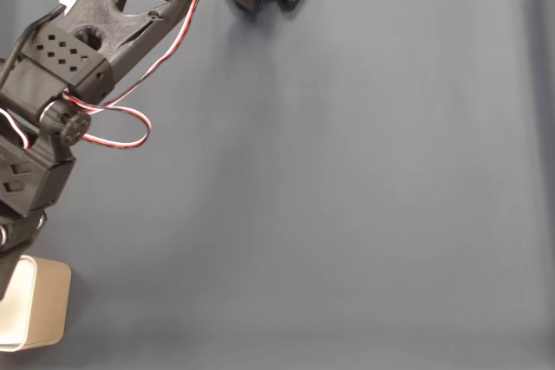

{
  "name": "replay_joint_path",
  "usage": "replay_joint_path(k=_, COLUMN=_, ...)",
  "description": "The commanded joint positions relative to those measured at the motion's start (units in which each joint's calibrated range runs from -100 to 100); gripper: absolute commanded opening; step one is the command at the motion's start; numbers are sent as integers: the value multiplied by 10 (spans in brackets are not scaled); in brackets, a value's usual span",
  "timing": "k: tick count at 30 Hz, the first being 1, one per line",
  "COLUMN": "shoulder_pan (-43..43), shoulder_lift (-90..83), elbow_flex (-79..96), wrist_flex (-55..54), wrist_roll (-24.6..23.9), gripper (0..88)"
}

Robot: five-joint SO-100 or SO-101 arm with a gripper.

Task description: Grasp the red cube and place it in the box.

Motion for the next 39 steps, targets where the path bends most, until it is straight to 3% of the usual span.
replay_joint_path(k=1, shoulder_pan=11, shoulder_lift=5, elbow_flex=-56, wrist_flex=-6, wrist_roll=5, gripper=0)
replay_joint_path(k=39, shoulder_pan=4, shoulder_lift=59, elbow_flex=-82, wrist_flex=-27, wrist_roll=13, gripper=0)
